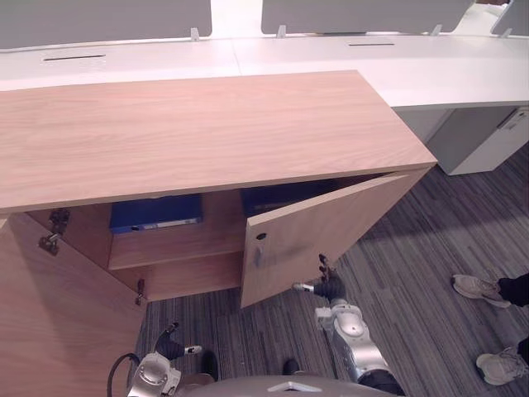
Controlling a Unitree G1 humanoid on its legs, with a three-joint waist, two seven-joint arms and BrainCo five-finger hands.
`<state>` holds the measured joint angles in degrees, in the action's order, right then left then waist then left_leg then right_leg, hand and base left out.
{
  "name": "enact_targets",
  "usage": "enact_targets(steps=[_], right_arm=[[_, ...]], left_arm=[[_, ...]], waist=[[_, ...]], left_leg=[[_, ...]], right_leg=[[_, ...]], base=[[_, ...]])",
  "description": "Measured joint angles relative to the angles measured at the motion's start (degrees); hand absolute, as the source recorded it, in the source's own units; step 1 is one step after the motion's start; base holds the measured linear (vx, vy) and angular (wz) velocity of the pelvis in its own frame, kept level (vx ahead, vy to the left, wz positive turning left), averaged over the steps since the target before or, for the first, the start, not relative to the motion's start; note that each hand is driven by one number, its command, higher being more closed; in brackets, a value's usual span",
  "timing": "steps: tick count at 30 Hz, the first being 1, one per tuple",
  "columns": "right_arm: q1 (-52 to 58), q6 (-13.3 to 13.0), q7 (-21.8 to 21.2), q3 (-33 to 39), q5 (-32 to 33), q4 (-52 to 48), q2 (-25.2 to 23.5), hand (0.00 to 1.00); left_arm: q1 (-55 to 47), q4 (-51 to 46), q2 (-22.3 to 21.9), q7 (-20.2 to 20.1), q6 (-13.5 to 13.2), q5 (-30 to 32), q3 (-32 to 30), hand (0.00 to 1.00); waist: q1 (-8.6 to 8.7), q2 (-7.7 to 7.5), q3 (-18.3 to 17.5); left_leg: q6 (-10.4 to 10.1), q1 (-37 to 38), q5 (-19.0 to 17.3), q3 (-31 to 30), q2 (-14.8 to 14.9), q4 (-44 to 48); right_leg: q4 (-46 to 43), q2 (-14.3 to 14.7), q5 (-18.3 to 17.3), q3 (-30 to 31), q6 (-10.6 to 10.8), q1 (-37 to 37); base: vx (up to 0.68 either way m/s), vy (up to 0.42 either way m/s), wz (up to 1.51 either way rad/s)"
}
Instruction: Walk over to the cabinet, pick up the folder, carry it to the office cabinet, place the folder inside the office cabinet, then close the office cabinet door
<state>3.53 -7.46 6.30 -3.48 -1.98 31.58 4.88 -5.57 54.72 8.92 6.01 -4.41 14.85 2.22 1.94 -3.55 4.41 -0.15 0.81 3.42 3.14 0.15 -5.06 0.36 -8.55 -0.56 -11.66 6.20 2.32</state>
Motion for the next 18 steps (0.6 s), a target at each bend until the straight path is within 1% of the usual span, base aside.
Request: enact_targets(steps=[2, 5, 6, 8, 11, 13, 16, 17, 18], right_arm=[[1.1, 0.2, 0.0, 0.0, -0.8, 3.0, -0.1, 0.0], [2.6, 0.5, 0.0, 0.3, -2.8, 7.0, -0.4, 0.0], [3.3, 0.9, 0.0, 0.3, -3.0, 9.2, -0.7, 0.0], [3.2, 1.5, 0.0, 0.4, -3.0, 10.6, -1.3, 0.0], [3.0, 1.6, 0.0, 0.9, -2.9, 12.8, -2.2, 0.0], [2.9, 1.7, 0.0, 0.9, -2.9, 14.7, -2.2, 0.0], [2.7, 1.7, 0.0, 0.8, -3.0, 15.2, -2.2, 0.0], [2.2, 1.7, 0.0, 0.7, -3.0, 15.9, -2.2, 0.0], [1.9, 1.8, 0.0, 0.6, -3.0, 16.9, -2.2, 0.0]], left_arm=[[0.1, 0.0, -0.2, 0.1, 0.0, -1.3, -0.5, 0.0], [-0.3, 0.1, -1.0, 1.2, 0.0, -3.5, -2.5, 0.0], [-0.4, 0.1, -1.3, 1.4, 0.0, -4.7, -3.1, 0.0], [-0.6, 0.1, -1.6, 1.7, 0.0, -5.9, -4.3, 0.0], [-0.8, 0.5, -2.5, 2.6, 0.0, -8.7, -5.9, 0.0], [-0.9, 0.8, -2.9, 3.0, 0.0, -10.7, -7.4, 0.0], [-1.0, 1.2, -3.4, 3.6, 0.0, -12.1, -8.6, 0.0], [-1.1, 1.2, -3.5, 3.6, 0.0, -12.6, -9.0, 0.0], [-1.1, 1.1, -3.5, 3.6, 0.0, -12.6, -9.2, 0.0]], waist=[[-0.05, -0.23, 0.1], [0.02, -0.39, 0.2], [-0.04, -0.51, 0.2], [-0.16, -0.57, 0.1], [0.03, -0.58, 0.1], [-0.44, -0.71, 0.3], [-0.54, -0.58, 0.4], [-0.56, -0.56, 0.4], [-0.68, -0.67, 0.7]], left_leg=[[0.0, -0.2, 0.0, -0.3, 0.0, 0.0], [0.1, 0.1, 0.1, -1.5, -0.3, 0.0], [0.3, 0.4, 0.3, -1.7, -0.4, 0.0], [0.3, 0.5, 0.4, -1.9, -0.4, 0.0], [0.2, 0.8, 0.5, -3.1, -0.4, 0.0], [0.1, 2.0, 0.5, -3.3, -0.4, 0.0], [0.1, 2.3, 0.5, -3.5, -0.4, 0.0], [0.1, 2.3, 0.6, -3.7, -0.4, 0.0], [-0.1, 1.8, 0.4, -4.2, -0.4, 0.0]], right_leg=[[0.0, 0.0, -0.3, -0.4, 0.3, 0.1], [0.1, -0.2, -0.3, -1.3, 0.1, 1.0], [0.2, -0.2, -0.5, -2.0, 0.2, 1.8], [0.2, -0.2, -0.4, -2.2, 0.4, 2.0], [0.2, -0.1, -0.5, -3.5, 0.2, 2.9], [0.2, -0.1, -0.7, -3.6, -0.1, 4.4], [-0.3, -0.1, -0.9, -3.6, -0.2, 4.5], [-1.3, -0.2, -1.7, -3.6, -0.5, 4.1], [-3.5, -0.6, -3.0, -3.7, -0.4, 3.1]], base=[[-0.02, -0.011, 0.16], [0.02, -0.006, 0.18], [0.04, -0.011, 0.22], [0.03, -0.015, 0.11], [0.03, -0.023, 0.2], [-0.01, -0.017, 0.12], [-0.07, -0.012, 0.01], [-0.12, -0.011, 0.07], [-0.1, -0.009, 0.12]])
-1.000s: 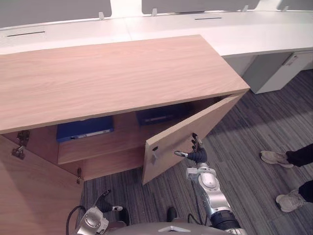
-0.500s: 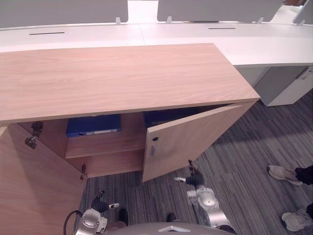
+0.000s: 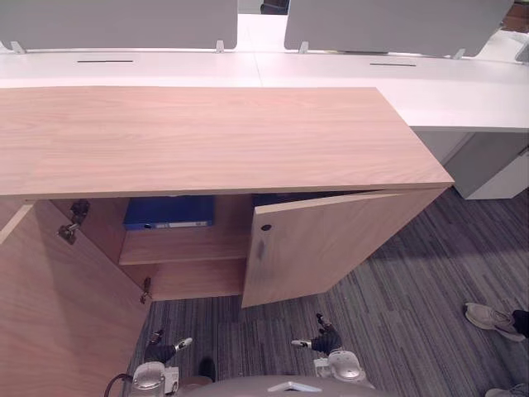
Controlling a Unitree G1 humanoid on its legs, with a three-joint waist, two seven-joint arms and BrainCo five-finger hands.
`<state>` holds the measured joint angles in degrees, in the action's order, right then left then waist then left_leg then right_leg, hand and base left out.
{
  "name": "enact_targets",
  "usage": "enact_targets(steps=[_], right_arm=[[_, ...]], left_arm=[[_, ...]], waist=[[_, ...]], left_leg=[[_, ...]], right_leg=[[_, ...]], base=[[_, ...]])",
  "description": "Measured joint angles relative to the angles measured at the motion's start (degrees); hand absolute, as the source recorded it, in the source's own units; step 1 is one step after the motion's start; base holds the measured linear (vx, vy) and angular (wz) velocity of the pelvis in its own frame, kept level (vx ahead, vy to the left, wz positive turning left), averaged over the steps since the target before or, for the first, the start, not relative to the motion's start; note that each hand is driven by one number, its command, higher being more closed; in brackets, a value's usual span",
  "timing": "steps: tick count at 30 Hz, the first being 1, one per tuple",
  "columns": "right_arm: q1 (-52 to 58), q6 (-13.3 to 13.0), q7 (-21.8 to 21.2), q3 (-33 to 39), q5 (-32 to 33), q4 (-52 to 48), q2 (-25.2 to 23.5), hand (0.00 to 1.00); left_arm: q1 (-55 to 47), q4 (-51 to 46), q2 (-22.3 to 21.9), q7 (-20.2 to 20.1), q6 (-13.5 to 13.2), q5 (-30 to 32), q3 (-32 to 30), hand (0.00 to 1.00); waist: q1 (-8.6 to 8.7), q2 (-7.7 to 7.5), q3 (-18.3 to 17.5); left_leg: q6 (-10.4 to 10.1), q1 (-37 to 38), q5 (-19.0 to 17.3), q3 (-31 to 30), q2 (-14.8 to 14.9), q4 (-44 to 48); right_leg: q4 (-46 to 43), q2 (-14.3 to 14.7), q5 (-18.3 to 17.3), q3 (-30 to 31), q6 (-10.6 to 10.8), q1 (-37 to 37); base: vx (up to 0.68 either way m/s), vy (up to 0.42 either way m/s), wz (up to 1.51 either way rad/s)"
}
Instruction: Walk over to the cabinet, pick up the folder, carry it to the office cabinet, place the folder inside the office cabinet, then close the office cabinet door
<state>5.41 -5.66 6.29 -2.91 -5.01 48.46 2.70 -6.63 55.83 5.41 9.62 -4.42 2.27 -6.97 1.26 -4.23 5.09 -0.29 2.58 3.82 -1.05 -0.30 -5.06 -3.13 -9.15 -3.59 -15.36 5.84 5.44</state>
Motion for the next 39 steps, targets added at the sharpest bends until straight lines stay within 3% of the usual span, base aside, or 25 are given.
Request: enact_targets(steps=[2, 6, 9, 15, 17, 18, 19, 20, 21, 22, 23, 24, 27, 28, 32, 39], right_arm=[[0.1, 0.6, 0.0, -0.3, -0.2, 0.0, -0.1, 0.0], [0.3, 0.9, 0.1, -0.2, -1.1, 0.0, 0.0, 0.0], [-0.4, 0.9, 0.2, -0.2, -1.1, -0.2, -0.2, 0.0], [-3.3, 0.9, 0.5, 1.3, -0.9, -0.4, -0.6, 0.0], [-4.3, 0.9, 0.7, 2.3, -0.9, -0.9, -0.6, 0.0], [-4.3, 0.9, 0.8, 3.1, -0.9, -2.1, -1.1, 0.0], [-4.3, 0.9, 0.9, 3.4, -0.9, -2.8, -1.5, 0.0], [-3.9, 0.9, 1.6, 4.3, -0.9, -3.6, -2.1, 0.0], [-3.1, 0.9, 1.8, 4.7, -0.9, -3.7, -1.9, 0.0], [-2.5, 1.0, 1.9, 5.3, -0.9, -3.8, -1.9, 0.0], [-1.0, 1.0, 1.9, 5.5, -0.4, -4.0, -2.2, 0.0], [-0.4, 1.1, 1.9, 6.1, 0.3, -3.1, -2.2, 0.0], [-0.2, 1.8, 1.9, 8.1, 0.6, -1.9, -1.9, 0.0], [-0.5, 2.1, 1.9, 8.2, 0.6, -1.6, -1.8, 0.0], [-1.2, 2.2, 1.9, 8.2, 0.6, 0.6, -1.7, 0.0], [-4.9, 2.2, 2.1, 8.8, 0.6, 3.7, -0.4, 0.0]], left_arm=[[0.0, -0.1, 0.0, 0.0, 0.0, -0.6, -0.6, 0.0], [-0.4, -1.5, 0.1, 0.1, -0.1, -2.2, -2.4, 0.0], [-1.2, -2.6, 0.0, 0.3, -0.1, -2.3, -4.3, 0.0], [-1.1, -4.0, -1.5, 1.2, -0.3, -5.5, -6.5, 0.0], [-1.0, -4.8, -2.2, 1.4, -0.2, -5.6, -6.5, 0.0], [-1.1, -5.6, -2.7, 1.3, -0.3, -5.6, -6.4, 0.0], [-0.6, -6.0, -2.8, 1.2, -0.3, -5.6, -6.6, 0.0], [0.2, -5.9, -2.8, 1.1, -0.2, -5.5, -7.1, 0.0], [-0.2, -5.8, -2.8, 1.0, -0.3, -5.4, -7.1, 0.0], [-0.4, -5.8, -3.2, 0.8, -0.3, -5.2, -6.7, 0.0], [-0.4, -5.7, -2.9, 0.3, -0.4, -4.4, -5.9, 0.0], [0.1, -5.2, -2.4, -0.1, -0.4, -4.2, -4.3, 0.0], [-0.4, -4.7, -2.6, -0.2, -0.2, -4.1, -3.8, 0.0], [-0.5, -4.0, -2.2, -0.2, 0.0, -3.8, -3.9, 0.0], [-1.5, -3.2, -1.2, 0.0, 0.2, -3.2, -4.8, 0.0], [-1.4, -2.8, -0.6, 0.5, 0.3, -4.9, -11.9, 0.0]], waist=[[0.03, -0.1, 0.2], [-0.14, -0.94, 1.2], [-1.85, -1.25, 1.0], [-3.37, -0.68, 2.3], [-3.47, -0.06, 2.9], [-3.15, 0.08, 3.1], [-2.85, -0.12, 3.3], [-2.26, -0.16, 3.5], [-1.97, 0.15, 3.4], [-1.79, 0.93, 3.5], [-0.87, 0.78, 3.3], [-0.33, -0.22, 3.1], [-0.46, 0.23, 2.8], [0.0, 0.62, 3.1], [-0.05, 2.23, 2.4], [-0.71, 2.2, 2.3]], left_leg=[[0.0, -1.0, 0.2, -0.8, -0.3, 0.0], [0.2, -3.4, 1.0, -5.9, -2.4, 0.4], [0.2, -3.8, 2.0, -9.1, -3.4, 0.4], [0.0, -7.2, 4.7, -16.4, -4.3, 0.5], [-0.1, -8.4, 6.8, -13.6, -4.6, 0.5], [0.6, -9.9, 5.3, -7.5, -4.4, 1.4], [2.0, -11.8, 1.4, -1.8, -4.1, 5.8], [3.5, -16.2, -5.7, 7.6, -1.9, 19.1], [3.5, -17.5, -9.2, 11.5, 0.5, 26.5], [3.3, -17.5, -9.8, 12.2, 0.5, 28.0], [3.5, -15.5, -9.9, 10.8, -1.0, 23.7], [3.2, -12.7, -6.8, 9.1, -3.2, 16.1], [3.2, -6.3, 1.1, 8.0, -5.0, 1.2], [3.4, -5.5, 1.9, 7.4, -5.2, -0.1], [3.6, -3.9, 2.1, 7.2, -5.2, -0.1], [3.5, -1.0, 2.0, 6.2, -5.1, -0.1]], right_leg=[[-4.4, -0.8, -2.8, 0.0, 0.6, -2.6], [-11.9, 0.3, -9.5, 6.8, 0.5, -5.7], [-11.2, 0.1, -10.0, 5.2, 0.2, -4.1], [-7.6, 1.7, -8.8, 3.4, -1.4, -2.5], [-8.0, 1.4, -8.8, 2.0, -1.5, -2.3], [-7.9, 0.8, -8.3, 0.8, -2.2, -3.1], [-7.9, 0.5, -8.5, -0.1, -2.0, -3.2], [-8.8, -0.3, -8.9, -1.4, -1.6, -3.2], [-10.2, -0.2, -9.1, -1.8, -1.4, -3.0], [-11.4, 0.8, -10.3, -1.4, -1.4, -2.5], [-10.4, 0.4, -12.2, 0.1, -1.8, -2.1], [-9.4, -0.1, -12.4, 0.7, -2.2, -2.1], [-7.2, 0.7, -11.6, 2.5, -2.7, -1.8], [-6.5, 1.0, -11.1, 2.5, -2.5, -0.9], [-4.3, 1.3, -9.6, 2.3, -1.8, 1.9], [-2.6, 1.6, -8.6, 1.7, -1.0, 6.0]], base=[[-0.11, -0.007, 0.31], [-0.03, -0.055, 0.77], [0.07, -0.034, 0.63], [0.07, -0.027, 0.77], [-0.04, 0.006, 0.68], [-0.06, 0.051, 0.5], [-0.06, 0.074, 0.54], [-0.01, 0.045, 0.32], [0.01, 0.028, 0.3], [-0.04, 0.044, 0.37], [-0.09, 0.064, 0.61], [-0.1, 0.053, 0.65], [-0.08, -0.002, 0.32], [-0.09, -0.01, 0.12], [-0.02, -0.013, 0.04], [-0.01, -0.053, 0.04]])
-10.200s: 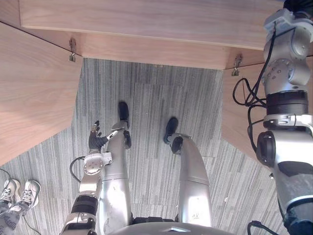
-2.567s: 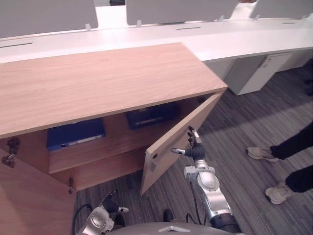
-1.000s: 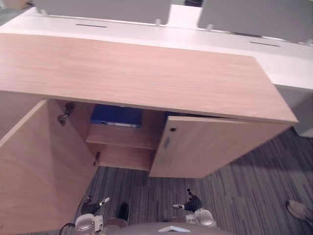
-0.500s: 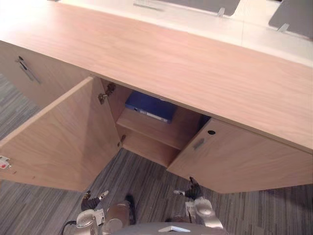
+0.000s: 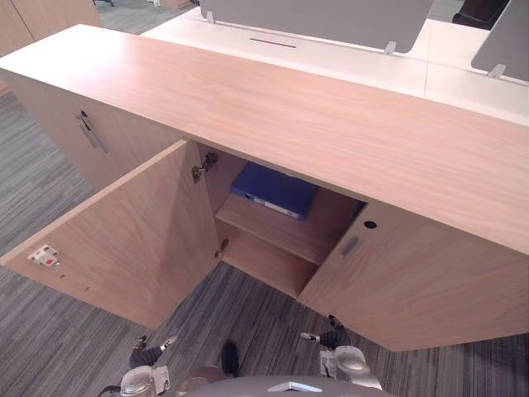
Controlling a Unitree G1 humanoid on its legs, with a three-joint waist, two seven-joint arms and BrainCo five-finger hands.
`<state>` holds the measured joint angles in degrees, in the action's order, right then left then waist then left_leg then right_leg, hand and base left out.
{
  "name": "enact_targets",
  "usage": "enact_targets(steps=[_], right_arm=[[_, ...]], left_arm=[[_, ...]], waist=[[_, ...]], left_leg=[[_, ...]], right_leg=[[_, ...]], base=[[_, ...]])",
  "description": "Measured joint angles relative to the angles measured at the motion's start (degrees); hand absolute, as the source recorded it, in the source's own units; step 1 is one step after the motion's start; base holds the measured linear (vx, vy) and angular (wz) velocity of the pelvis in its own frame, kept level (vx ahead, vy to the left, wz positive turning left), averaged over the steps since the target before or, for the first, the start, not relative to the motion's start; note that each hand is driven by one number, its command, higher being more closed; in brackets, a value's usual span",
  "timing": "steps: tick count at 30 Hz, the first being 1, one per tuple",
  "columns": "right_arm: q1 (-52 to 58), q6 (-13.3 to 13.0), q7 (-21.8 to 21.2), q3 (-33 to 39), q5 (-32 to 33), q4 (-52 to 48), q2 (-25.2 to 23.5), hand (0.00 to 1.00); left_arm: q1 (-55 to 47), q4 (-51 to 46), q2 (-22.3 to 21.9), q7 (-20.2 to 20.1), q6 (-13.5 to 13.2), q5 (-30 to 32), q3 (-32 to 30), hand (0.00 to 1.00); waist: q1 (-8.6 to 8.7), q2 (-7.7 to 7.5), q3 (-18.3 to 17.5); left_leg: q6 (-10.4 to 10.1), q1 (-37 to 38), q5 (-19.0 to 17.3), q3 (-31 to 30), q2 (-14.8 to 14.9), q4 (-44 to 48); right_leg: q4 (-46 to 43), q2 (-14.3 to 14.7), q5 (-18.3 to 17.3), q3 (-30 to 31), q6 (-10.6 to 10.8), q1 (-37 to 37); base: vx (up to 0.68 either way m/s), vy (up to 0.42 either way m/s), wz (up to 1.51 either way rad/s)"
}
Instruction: Walk over to the cabinet, pick up the folder, carry it to the office cabinet, place the folder inside the office cabinet, then close the office cabinet door
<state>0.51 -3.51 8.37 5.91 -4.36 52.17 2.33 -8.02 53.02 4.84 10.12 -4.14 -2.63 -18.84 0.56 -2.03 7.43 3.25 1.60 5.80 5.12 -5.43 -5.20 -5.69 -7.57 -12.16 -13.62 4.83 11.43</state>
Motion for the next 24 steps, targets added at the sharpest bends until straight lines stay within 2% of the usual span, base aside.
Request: enact_targets(steps=[6, 10, 14, 16, 19, 24], right_arm=[[-1.8, 0.1, 0.5, 1.2, 0.0, 0.7, 0.7, 0.0], [-2.2, 0.3, 0.5, 1.1, 0.1, 0.9, 0.7, 0.0], [-3.3, 0.3, 0.5, 0.4, 0.1, 2.8, 1.1, 0.0], [-3.2, 0.3, 0.4, -1.3, 0.1, 2.8, 1.6, 0.0], [-3.1, 0.2, 0.5, -1.4, 0.4, 2.8, 1.7, 0.0], [-2.8, 0.0, 0.4, -1.5, 0.7, 3.0, 1.7, 0.0]], left_arm=[[0.2, -0.1, 4.2, 2.0, -0.1, -7.7, -10.9, 0.0], [0.4, -0.3, 8.2, 2.4, -0.6, -11.5, -15.3, 0.0], [0.5, -0.7, 12.7, 2.4, -1.0, -13.5, -21.3, 0.0], [0.4, -0.7, 17.5, 2.4, -1.0, -13.6, -24.3, 0.0], [0.7, -0.7, 24.1, 2.4, -1.6, -13.5, -26.3, 0.0], [2.4, -1.2, 29.5, 1.7, -2.8, -13.4, -25.7, 0.0]], waist=[[-0.7, -0.28, 0.4], [-1.44, -0.77, 0.8], [-2.39, -0.67, 1.2], [-2.72, -0.57, 1.4], [-3.66, -0.69, 1.4], [-3.74, -0.64, 1.4]], left_leg=[[-0.3, 0.6, -0.6, -0.7, -0.2, 0.0], [-0.2, 0.8, -1.0, -1.9, -0.7, 0.0], [-0.3, 2.1, -1.9, -2.6, -0.2, 0.0], [-0.3, 2.6, -2.3, -3.5, 0.0, 0.0], [-0.4, 3.6, -2.9, -3.7, 0.4, 0.0], [-0.4, 3.4, -3.0, -4.9, 0.4, 0.0]], right_leg=[[0.8, 0.0, -0.2, -1.1, -0.3, 1.5], [0.9, 0.1, 0.0, -1.4, -0.7, 2.5], [0.9, 0.9, 1.4, -1.0, -3.1, 3.7], [0.6, 1.4, 2.1, -1.0, -4.0, 4.3], [-0.6, 1.7, 2.7, -0.5, -4.2, 4.4], [-2.9, 1.7, 2.8, 0.2, -4.2, 3.4]], base=[[0.0, -0.054, 0.06], [0.04, -0.065, 0.13], [0.04, -0.054, 0.1], [0.05, -0.051, 0.14], [0.08, -0.053, 0.08], [0.06, -0.042, 0.1]])
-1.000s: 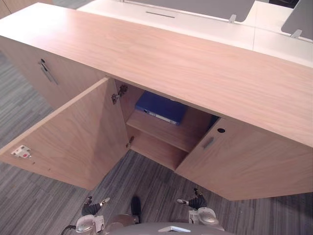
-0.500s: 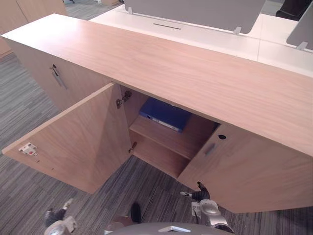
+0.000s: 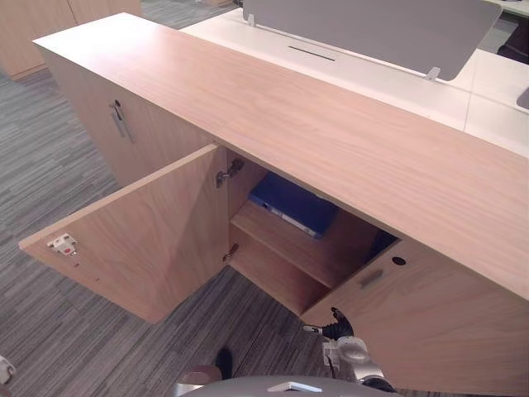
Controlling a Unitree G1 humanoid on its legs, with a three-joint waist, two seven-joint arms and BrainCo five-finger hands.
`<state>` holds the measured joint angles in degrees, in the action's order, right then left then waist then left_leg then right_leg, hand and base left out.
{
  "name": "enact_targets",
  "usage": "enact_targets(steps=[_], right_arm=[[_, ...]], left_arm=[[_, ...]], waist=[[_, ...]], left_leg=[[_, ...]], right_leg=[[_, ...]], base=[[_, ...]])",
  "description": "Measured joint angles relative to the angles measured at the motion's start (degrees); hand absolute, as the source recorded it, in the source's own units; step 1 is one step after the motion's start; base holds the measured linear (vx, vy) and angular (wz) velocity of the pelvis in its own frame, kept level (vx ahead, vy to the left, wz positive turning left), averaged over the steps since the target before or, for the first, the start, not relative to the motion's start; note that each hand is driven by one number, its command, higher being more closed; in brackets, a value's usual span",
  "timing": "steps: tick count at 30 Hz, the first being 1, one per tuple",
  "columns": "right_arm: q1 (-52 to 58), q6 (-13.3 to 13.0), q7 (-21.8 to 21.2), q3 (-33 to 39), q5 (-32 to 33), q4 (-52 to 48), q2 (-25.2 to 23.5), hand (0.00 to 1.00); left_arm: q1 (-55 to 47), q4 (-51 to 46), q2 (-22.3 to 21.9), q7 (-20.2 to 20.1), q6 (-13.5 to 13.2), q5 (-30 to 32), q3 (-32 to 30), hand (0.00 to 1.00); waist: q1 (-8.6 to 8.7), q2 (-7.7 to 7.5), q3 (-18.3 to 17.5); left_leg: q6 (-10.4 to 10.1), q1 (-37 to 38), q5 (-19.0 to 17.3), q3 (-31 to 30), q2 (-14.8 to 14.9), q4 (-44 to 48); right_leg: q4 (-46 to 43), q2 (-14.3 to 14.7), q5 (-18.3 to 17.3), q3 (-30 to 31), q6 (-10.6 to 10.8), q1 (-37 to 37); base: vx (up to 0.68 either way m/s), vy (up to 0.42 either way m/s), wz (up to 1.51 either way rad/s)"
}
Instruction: Walk over to the cabinet, pick up the folder, carry it to the office cabinet, place the folder inside the office cabinet, then close the office cabinet door
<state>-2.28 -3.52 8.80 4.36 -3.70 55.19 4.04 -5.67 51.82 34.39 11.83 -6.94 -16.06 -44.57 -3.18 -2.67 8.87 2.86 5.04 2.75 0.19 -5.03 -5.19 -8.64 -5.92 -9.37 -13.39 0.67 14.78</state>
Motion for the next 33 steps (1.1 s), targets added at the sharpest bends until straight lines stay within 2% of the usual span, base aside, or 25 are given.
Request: enact_targets(steps=[12, 20, 22, 24, 26, 33], right_arm=[[2.2, 0.0, -0.8, 0.1, 0.0, 0.0, 1.4, 0.0], [2.4, 0.0, -1.3, 0.2, 0.0, 0.0, 2.1, 0.0], [2.7, 0.0, -1.5, 0.2, 0.0, 0.0, 2.1, 0.0], [2.6, 0.0, -2.2, 0.1, 0.0, 0.0, 1.5, 0.0], [2.3, 0.0, -2.4, -0.3, -0.1, 0.0, 0.7, 0.0], [4.2, 1.2, -2.4, -1.0, -0.3, 0.4, 0.7, 0.0]], left_arm=[[2.3, -6.2, 0.7, -4.9, -1.0, 2.3, 13.3, 0.0], [3.4, -6.4, 0.9, -6.4, -1.1, 4.0, 18.2, 0.0], [3.6, -8.9, 0.9, -6.6, -1.0, 4.3, 22.9, 0.0], [4.6, -13.1, 0.6, -7.6, -0.9, 7.6, 27.7, 0.0], [6.2, -13.1, -0.2, -7.1, 0.3, 7.4, 27.0, 0.0], [6.2, -13.0, -0.8, -7.3, 0.4, 7.3, 28.3, 0.0]], waist=[[0.01, 0.02, 0.0], [0.03, 0.21, -0.2], [-0.06, 0.38, -0.2], [-0.03, 0.46, -0.3], [0.29, 0.55, -0.4], [0.42, 0.8, -0.7]], left_leg=[[0.0, 0.1, 0.0, 0.4, 0.5, 0.0], [-0.2, 0.1, 0.2, 1.7, 0.9, 0.0], [-0.4, 0.1, 0.3, 2.2, 1.1, 0.0], [-0.6, 0.1, 0.4, 2.2, 1.1, 0.0], [-0.7, 0.1, 0.5, 2.9, 1.3, 0.0], [-0.8, 0.0, 0.6, 3.3, 1.6, 0.0]], right_leg=[[-1.6, 0.3, 0.0, 1.5, 0.0, -1.1], [-1.6, 0.4, 0.0, 2.7, 0.0, -1.6], [-1.6, 0.4, 0.0, 3.3, 0.0, -1.7], [-1.7, 0.4, 0.0, 3.3, 0.0, -1.8], [-1.6, 0.5, 0.0, 3.5, 0.0, -2.0], [-0.8, 0.8, 0.0, 3.8, 0.1, -1.9]], base=[[0.04, -0.069, -0.02], [0.03, -0.074, -0.1], [0.02, -0.057, 0.0], [0.0, -0.056, -0.06], [-0.01, -0.059, -0.2], [-0.01, -0.067, -0.03]])
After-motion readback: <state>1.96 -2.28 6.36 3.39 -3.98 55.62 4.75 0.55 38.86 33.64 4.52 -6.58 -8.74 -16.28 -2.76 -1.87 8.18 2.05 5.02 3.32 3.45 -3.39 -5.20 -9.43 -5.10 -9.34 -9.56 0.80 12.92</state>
